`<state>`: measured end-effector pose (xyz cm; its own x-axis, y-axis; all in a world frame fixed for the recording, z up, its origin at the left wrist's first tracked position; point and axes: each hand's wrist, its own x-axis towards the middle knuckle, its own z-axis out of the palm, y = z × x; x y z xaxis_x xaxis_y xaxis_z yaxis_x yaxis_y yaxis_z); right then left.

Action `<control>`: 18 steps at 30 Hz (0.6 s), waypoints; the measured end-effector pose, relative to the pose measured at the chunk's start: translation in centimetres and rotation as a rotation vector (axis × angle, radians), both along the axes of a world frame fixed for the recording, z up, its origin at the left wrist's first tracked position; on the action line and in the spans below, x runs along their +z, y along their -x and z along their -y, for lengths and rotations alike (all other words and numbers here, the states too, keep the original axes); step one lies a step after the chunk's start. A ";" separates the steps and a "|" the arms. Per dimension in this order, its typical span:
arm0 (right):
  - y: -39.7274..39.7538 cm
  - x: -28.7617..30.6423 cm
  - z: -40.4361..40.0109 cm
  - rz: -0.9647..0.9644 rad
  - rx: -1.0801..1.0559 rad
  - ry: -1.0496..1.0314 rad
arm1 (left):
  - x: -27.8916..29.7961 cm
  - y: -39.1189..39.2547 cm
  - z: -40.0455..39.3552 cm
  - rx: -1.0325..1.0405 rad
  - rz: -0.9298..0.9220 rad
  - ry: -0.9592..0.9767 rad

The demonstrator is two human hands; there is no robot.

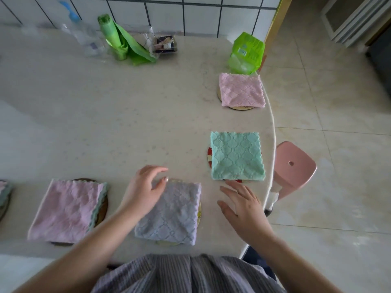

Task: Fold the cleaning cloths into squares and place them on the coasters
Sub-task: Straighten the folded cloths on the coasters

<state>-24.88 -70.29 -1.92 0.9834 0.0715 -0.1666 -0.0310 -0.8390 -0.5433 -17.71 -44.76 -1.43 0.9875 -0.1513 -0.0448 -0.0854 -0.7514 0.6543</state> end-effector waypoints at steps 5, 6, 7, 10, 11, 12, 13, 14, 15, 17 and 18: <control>1.5 -0.5 -5.4 -0.157 -0.067 -0.227 | -1.7 2.3 -6.4 0.191 -0.233 0.035; 1.5 -0.6 -6.1 -0.177 -0.081 -0.252 | -1.9 2.7 -6.8 0.183 -0.256 0.040; 1.6 -0.8 -6.7 -0.190 -0.086 -0.258 | -2.2 3.0 -7.1 0.154 -0.272 0.042; 1.5 -1.2 -7.9 -0.184 -0.088 -0.207 | -2.3 3.7 -7.1 0.033 -0.327 0.054; 1.5 -1.3 -8.1 -0.185 -0.086 -0.182 | -2.2 3.8 -6.9 0.003 -0.334 0.066; 1.4 -1.4 -8.3 -0.189 -0.082 -0.154 | -2.1 3.7 -6.7 -0.024 -0.336 0.072; 1.4 -1.4 -8.5 -0.195 -0.078 -0.128 | -1.9 3.7 -6.5 -0.049 -0.330 0.065; 1.4 -1.5 -8.7 -0.195 -0.075 -0.110 | -1.8 3.6 -6.4 -0.074 -0.322 0.049; 1.4 -1.5 -8.8 -0.189 -0.072 -0.100 | -1.7 3.5 -6.2 -0.102 -0.305 0.033; 1.5 -1.5 -8.9 -0.165 -0.067 -0.096 | -1.5 3.4 -6.3 -0.160 -0.282 0.013; 1.5 -1.5 -8.9 -0.154 -0.065 -0.098 | -1.4 3.4 -6.4 -0.193 -0.283 0.011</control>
